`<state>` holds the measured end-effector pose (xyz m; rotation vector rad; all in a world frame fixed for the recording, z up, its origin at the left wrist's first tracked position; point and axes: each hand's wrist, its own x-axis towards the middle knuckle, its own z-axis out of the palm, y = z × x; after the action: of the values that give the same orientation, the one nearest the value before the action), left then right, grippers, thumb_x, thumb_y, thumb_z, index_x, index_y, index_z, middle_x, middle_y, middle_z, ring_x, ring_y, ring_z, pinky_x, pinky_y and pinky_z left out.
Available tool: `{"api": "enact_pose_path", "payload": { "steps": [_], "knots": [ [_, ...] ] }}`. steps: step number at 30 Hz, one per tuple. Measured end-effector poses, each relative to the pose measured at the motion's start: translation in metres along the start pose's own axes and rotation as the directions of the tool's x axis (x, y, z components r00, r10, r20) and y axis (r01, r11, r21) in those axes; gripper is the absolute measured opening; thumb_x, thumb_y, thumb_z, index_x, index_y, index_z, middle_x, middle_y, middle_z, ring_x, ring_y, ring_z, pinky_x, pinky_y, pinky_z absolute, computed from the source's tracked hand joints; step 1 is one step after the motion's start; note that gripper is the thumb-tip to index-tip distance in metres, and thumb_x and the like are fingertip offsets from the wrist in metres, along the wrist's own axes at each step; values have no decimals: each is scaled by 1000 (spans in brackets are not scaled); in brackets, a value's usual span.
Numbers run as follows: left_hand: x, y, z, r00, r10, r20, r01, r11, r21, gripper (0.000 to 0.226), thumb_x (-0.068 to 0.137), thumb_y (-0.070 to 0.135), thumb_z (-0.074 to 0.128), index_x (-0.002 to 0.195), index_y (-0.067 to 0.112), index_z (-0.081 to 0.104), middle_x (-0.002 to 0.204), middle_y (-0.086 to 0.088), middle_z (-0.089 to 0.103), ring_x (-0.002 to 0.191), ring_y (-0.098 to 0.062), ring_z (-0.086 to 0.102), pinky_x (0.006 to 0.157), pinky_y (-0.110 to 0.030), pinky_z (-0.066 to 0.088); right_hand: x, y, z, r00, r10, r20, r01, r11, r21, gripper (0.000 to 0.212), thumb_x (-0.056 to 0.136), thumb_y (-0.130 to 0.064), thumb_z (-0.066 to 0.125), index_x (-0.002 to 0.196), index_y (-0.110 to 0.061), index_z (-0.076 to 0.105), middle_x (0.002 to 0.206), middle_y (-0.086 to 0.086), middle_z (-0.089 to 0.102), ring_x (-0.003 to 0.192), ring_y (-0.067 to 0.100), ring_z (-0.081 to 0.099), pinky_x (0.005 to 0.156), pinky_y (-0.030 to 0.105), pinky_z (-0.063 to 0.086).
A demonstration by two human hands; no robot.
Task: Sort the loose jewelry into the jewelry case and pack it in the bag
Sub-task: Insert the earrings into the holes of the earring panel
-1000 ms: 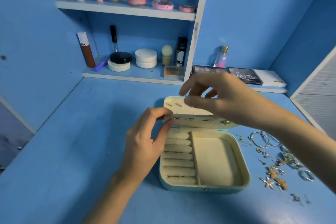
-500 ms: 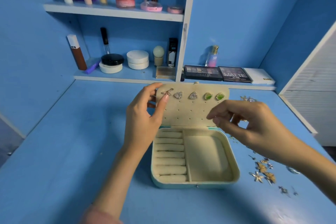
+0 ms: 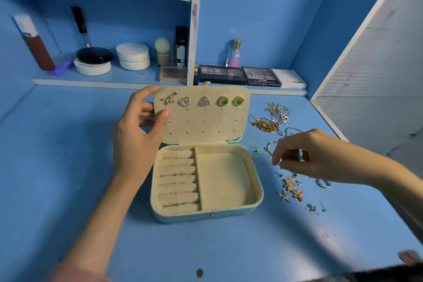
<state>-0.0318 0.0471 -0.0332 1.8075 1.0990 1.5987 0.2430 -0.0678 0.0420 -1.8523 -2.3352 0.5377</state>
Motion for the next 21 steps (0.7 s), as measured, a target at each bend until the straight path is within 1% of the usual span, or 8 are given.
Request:
{"api": "enact_pose_path", "payload": {
  "steps": [1, 3, 5, 7, 11, 16, 19, 21],
  "knots": [
    [0, -1, 0, 1000, 8, -3, -8, 1000, 4, 37, 89, 17, 66, 114, 41, 54, 91, 4, 64, 81, -14, 64, 74, -35, 56, -2, 3, -2, 998, 22, 53, -21, 999, -27, 19, 86, -20, 63, 83, -39, 63, 69, -12, 61, 68, 5, 57, 62, 13, 44],
    [1, -1, 0, 1000, 29, -8, -29, 1000, 10, 39, 87, 23, 65, 108, 53, 53, 90, 9, 63, 80, -13, 64, 74, -33, 55, -6, 8, -5, 988, 65, 140, -59, 997, -48, 22, 85, -23, 64, 78, -44, 61, 71, -11, 61, 69, 8, 57, 63, 19, 47],
    [1, 0, -1, 999, 39, -6, -39, 999, 10, 43, 87, 25, 64, 108, 58, 48, 90, 6, 64, 82, -16, 64, 75, -35, 55, -9, 11, -6, 977, 83, 194, -72, 995, -64, 18, 82, -25, 65, 79, -42, 62, 76, -9, 63, 72, 10, 58, 66, 25, 49],
    [1, -1, -2, 999, 51, -3, -51, 999, 13, 43, 87, 25, 64, 109, 58, 47, 91, 2, 64, 82, -18, 65, 75, -37, 56, -11, 10, -3, 973, 68, 219, -53, 996, -74, 11, 81, -27, 67, 84, -37, 65, 77, -10, 63, 74, 10, 57, 68, 24, 47],
    [1, -1, -2, 997, 75, 1, -75, 997, 12, 42, 87, 27, 63, 110, 58, 47, 92, 12, 63, 83, -19, 65, 76, -35, 55, -13, 4, 9, 970, 36, 239, -15, 996, -88, 8, 80, -32, 68, 87, -33, 65, 77, -13, 61, 76, 8, 57, 71, 26, 48],
    [0, 0, -3, 997, 78, 5, -78, 997, 10, 41, 87, 25, 64, 111, 53, 47, 92, 10, 63, 85, -18, 65, 76, -37, 55, -9, 1, 18, 971, 55, 234, -15, 986, -168, 5, 81, -32, 68, 86, -32, 68, 72, -20, 56, 72, 0, 53, 74, 24, 47],
    [0, 0, -3, 997, 76, 5, -76, 997, 11, 41, 87, 25, 64, 111, 53, 46, 93, 13, 62, 84, -14, 64, 76, -34, 55, -7, -1, 17, 969, 85, 231, -46, 985, -167, 5, 81, -29, 67, 84, -32, 69, 75, -18, 62, 73, 0, 55, 73, 23, 48],
    [0, 0, -3, 997, 78, 4, -78, 997, 18, 40, 87, 25, 64, 111, 53, 46, 93, 15, 61, 84, -11, 63, 76, -32, 55, -5, -3, 14, 977, 69, 201, -46, 992, -120, 7, 81, -23, 67, 80, -29, 69, 77, -15, 65, 74, 2, 58, 70, 20, 48]
  ]
}}
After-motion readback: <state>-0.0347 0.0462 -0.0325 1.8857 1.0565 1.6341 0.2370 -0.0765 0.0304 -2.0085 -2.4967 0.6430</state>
